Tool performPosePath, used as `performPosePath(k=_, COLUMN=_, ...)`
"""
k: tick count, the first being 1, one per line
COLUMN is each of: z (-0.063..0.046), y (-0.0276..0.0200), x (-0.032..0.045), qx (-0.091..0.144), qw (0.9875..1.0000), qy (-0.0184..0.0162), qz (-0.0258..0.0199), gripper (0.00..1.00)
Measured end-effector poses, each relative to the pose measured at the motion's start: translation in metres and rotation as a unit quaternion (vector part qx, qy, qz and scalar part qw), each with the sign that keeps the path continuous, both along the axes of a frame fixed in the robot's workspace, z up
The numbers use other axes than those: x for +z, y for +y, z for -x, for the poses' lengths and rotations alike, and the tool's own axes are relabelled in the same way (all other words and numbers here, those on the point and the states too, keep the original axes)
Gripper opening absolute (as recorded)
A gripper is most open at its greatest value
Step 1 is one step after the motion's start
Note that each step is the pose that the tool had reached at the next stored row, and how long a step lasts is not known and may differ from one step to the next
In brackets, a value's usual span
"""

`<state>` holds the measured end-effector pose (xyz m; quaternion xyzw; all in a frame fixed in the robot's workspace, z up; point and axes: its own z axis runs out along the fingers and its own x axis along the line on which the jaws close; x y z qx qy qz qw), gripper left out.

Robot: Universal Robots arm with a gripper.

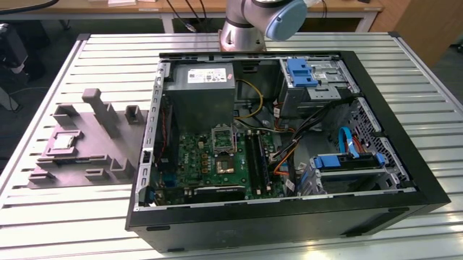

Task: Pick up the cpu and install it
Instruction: 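Pick up the cpu and move it towards the insertion slot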

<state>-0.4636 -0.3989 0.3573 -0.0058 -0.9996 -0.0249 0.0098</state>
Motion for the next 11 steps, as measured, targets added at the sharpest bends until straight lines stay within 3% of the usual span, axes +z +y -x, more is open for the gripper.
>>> performPosePath(k=11, z=0.001, y=-0.0001, x=-0.0147, qx=-0.001, qw=1.0, qy=-0.0001, qz=0.0, gripper=0.65)
